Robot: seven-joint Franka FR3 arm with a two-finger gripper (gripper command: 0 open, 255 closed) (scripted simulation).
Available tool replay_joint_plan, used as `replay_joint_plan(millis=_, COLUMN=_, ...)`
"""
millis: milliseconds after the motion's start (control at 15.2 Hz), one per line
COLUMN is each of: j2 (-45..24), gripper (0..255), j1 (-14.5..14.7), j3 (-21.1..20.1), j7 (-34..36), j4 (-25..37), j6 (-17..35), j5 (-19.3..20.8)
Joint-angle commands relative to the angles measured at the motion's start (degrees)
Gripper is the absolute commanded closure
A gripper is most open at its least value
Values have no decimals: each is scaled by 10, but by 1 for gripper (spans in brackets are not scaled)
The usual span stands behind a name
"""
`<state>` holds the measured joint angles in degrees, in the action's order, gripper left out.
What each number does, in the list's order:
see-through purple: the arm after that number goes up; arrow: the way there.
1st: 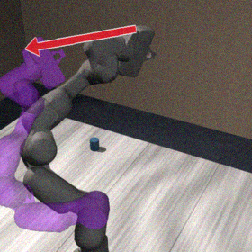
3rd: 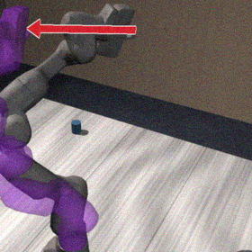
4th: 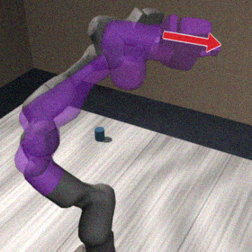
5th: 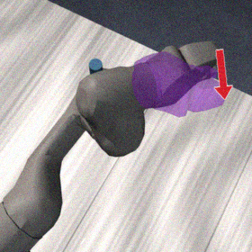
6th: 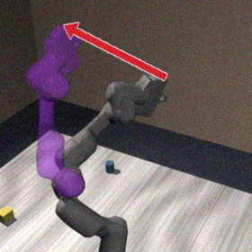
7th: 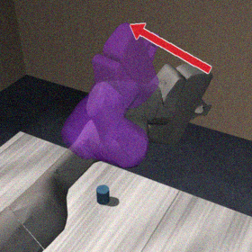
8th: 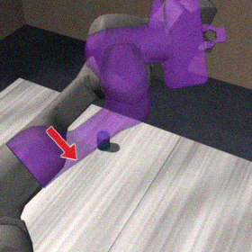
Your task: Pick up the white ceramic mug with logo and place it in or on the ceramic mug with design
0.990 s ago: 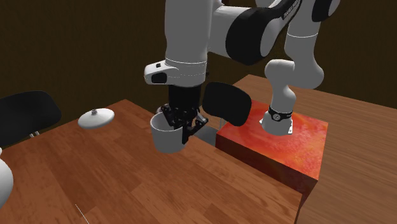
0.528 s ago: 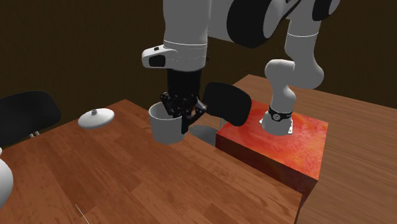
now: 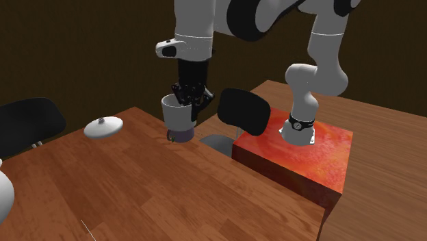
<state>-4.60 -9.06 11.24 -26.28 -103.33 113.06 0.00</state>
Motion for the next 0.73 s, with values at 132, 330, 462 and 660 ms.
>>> replay_joint_plan(millis=132, j2=34, gripper=255, j1=-25, j3=23, j7=-49, j4=-39, j6=6, j5=2)
replay_joint_plan(millis=330, j2=53, gripper=255, j1=-44, j3=41, j7=-85, j4=-60, j6=8, j5=3)
replay_joint_plan(millis=462, j2=64, gripper=255, j1=-56, j3=54, j7=-110, j4=-70, j6=9, j5=4)
replay_joint_plan(millis=660, j2=71, gripper=255, j1=-69, j3=67, j7=-136, j4=-84, j6=17, j5=4)
